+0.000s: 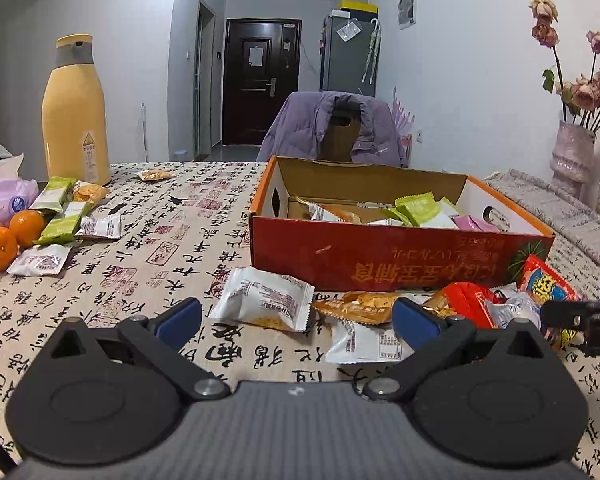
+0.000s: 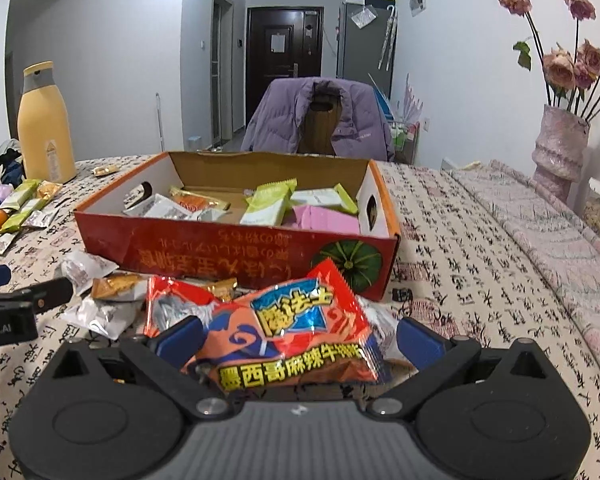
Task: Organize snacks
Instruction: 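Move both grippers back above the snack pile, then grasp the red-blue chip bag with the right gripper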
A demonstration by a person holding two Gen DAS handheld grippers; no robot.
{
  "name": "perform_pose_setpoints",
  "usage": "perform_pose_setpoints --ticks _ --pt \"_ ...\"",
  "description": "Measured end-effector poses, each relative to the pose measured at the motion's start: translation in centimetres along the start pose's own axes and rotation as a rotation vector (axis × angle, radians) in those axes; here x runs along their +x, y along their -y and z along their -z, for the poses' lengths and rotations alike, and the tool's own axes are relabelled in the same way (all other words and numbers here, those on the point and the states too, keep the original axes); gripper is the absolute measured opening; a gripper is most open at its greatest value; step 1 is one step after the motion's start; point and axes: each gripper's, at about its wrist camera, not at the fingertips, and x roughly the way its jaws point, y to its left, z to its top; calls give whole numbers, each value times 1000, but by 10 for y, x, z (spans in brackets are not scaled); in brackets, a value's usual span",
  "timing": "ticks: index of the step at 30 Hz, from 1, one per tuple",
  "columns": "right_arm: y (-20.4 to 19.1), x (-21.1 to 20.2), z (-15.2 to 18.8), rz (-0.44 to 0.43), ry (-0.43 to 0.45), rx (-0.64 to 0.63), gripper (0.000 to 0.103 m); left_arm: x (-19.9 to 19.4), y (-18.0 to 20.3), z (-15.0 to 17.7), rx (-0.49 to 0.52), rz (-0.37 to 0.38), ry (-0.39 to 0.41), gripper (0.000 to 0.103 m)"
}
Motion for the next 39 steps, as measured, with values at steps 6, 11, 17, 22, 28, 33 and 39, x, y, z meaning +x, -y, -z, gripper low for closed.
perform_pose_setpoints --ticks 6,11,17,22,28,33,39 --pt "2 1 0 -19 -19 17 103 3 -6 2 -26 -27 2 103" --pt "2 -2 -1 -27 -8 29 103 2 -9 1 -45 -27 5 103" --pt "8 -6 -4 -27 21 60 103 2 -10 1 -47 -24 4 103" --pt "17 -5 -4 -4 25 99 103 3 -11 2 -57 -25 0 103" --pt "31 0 -5 26 17 171 103 3 -11 2 -53 -23 -1 103" --pt "26 8 -11 23 17 182 103 3 -10 2 -54 -23 -3 103" --pt "-4 28 -27 39 10 121 103 4 -10 2 -57 -25 -7 103"
